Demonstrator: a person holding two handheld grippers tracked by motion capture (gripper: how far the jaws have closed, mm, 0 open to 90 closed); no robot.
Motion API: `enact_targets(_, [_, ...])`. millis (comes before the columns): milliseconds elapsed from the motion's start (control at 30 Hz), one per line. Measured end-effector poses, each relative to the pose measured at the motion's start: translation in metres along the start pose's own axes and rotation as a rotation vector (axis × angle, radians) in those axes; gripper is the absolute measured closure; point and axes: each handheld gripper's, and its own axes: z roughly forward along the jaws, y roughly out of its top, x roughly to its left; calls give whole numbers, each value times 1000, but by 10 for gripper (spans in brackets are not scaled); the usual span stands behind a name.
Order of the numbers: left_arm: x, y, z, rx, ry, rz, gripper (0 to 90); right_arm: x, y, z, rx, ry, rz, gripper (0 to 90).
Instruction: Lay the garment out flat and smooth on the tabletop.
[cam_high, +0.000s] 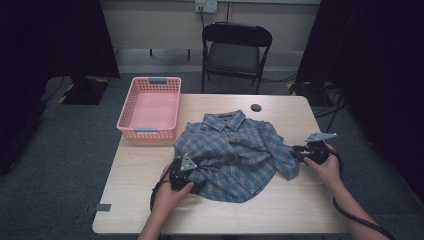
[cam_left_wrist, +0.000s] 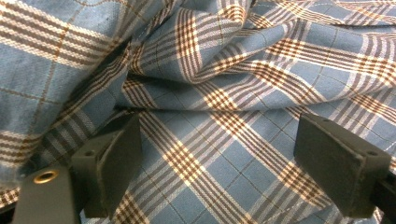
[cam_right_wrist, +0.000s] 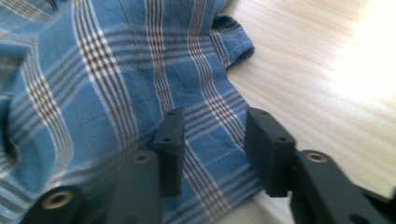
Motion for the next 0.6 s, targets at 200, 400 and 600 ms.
enact_targets(200, [0, 0, 0, 0, 1, 0, 148, -3, -1, -4, 15, -8, -17, 883])
enact_targets(400, [0, 0, 0, 0, 0, 0, 148, -5, -5, -12, -3, -18, 7, 897])
enact_targets(600, [0, 0, 0, 0, 0, 0, 148, -19, -5, -33, -68, -20, 54, 897])
